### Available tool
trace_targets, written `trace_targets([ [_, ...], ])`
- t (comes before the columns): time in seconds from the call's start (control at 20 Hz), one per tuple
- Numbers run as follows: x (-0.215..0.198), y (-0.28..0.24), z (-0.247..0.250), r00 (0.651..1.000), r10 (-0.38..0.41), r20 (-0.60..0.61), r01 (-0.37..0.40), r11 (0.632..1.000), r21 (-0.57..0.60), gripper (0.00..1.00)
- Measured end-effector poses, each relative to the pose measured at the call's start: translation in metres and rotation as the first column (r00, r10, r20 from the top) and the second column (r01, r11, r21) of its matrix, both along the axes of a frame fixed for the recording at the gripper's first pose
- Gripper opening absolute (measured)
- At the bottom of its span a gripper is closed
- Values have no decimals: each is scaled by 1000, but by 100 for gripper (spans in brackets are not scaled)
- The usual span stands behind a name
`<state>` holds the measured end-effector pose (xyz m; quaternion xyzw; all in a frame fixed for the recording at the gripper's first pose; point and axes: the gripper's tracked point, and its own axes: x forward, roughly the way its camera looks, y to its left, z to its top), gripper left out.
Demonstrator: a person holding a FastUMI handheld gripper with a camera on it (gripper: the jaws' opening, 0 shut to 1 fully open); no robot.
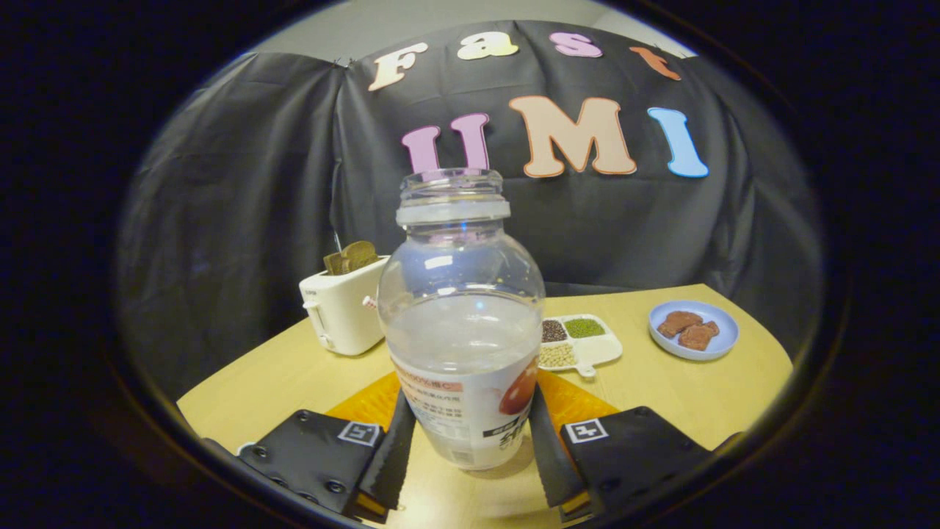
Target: Take the bottle from table, then pour the juice into the cup, finally place the bottle on the coaster
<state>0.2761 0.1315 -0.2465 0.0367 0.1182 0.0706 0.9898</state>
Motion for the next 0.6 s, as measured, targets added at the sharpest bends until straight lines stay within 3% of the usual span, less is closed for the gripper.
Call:
trace_targets([
  [0.6, 10, 4, -51, 999, 3, -47, -3, 1000, -3, 76],
])
